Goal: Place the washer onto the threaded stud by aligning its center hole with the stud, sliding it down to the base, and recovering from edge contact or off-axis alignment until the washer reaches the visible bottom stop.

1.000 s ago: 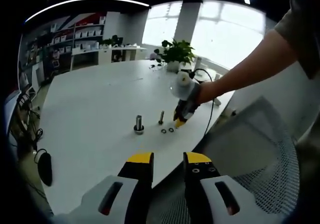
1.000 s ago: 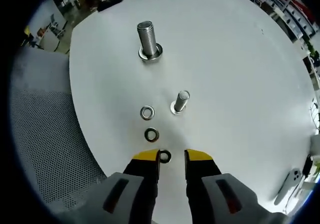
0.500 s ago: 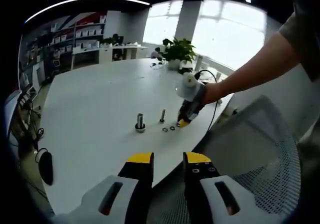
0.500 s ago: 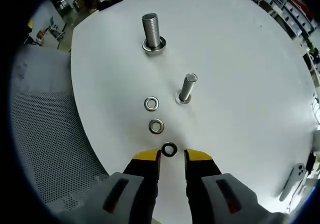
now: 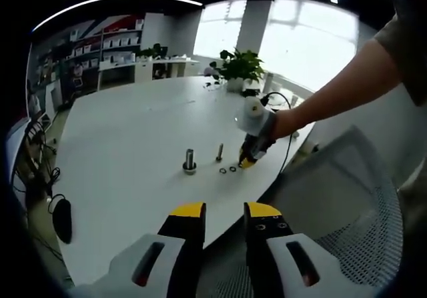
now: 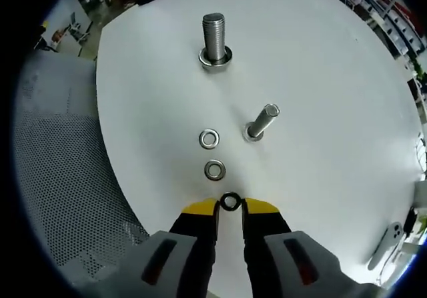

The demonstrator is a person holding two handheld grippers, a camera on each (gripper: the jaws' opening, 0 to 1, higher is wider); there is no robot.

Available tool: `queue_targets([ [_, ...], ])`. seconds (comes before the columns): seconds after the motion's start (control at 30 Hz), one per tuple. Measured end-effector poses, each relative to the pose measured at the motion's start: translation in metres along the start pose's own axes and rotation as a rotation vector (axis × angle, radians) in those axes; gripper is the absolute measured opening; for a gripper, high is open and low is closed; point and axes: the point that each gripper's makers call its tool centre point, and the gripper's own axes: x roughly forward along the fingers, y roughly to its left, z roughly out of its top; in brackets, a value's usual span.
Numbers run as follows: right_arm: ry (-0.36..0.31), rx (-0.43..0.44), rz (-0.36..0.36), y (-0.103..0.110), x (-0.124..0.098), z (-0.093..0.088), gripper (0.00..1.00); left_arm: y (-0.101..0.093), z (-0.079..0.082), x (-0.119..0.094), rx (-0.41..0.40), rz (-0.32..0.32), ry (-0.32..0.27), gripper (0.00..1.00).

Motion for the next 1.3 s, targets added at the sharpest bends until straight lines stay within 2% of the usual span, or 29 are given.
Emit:
queue_targets([
  [0.23,0.021,0.011,-0.003,0.0020,-0.0010,-0.0004,0.16,-0.0019,0.0017,-0.0004,0.010,-0.007,-0.009,0.21],
  [0.3,0.040,0.074,-0.020,0.0009,-0.0001,-0.0007,0.16,-0.0013,0.0018,-0.0005,0.008,-0.005,-0.010,0.21],
  [0.43,0.084,0.040,-0.039,0.0025,0.0008,0.0005,0.16,-0.0009,0.0020,-0.0004,0.006,-0.001,-0.010,0.21],
  [0.53,0.090,0.062,-0.023,0.0005,-0.0005,-0.0002,0.16,-0.0012,0.0014,-0.0002,0.005,-0.003,-0.008,0.21],
  [0.63,0.072,0.101,-0.003,-0.0007,-0.0017,-0.0004,0.16,-0.0003,0.0027,-0.0008,0.004,0.002,-0.014,0.21],
  [0.97,0.036,0.118,-0.017,0.0001,-0.0017,-0.0011,0.15,-0.0017,0.0046,-0.0010,0.009,-0.007,-0.023,0.21],
  [1.1,-0.020,0.175,-0.041,0.0003,-0.0025,0.0000,0.15,-0.0018,0.0049,-0.0009,0.005,-0.009,-0.025,0.21],
  [1.3,-0.075,0.163,-0.054,0.0015,-0.0033,0.0002,0.15,-0.0035,0.0059,-0.0010,0.011,-0.016,-0.030,0.20],
])
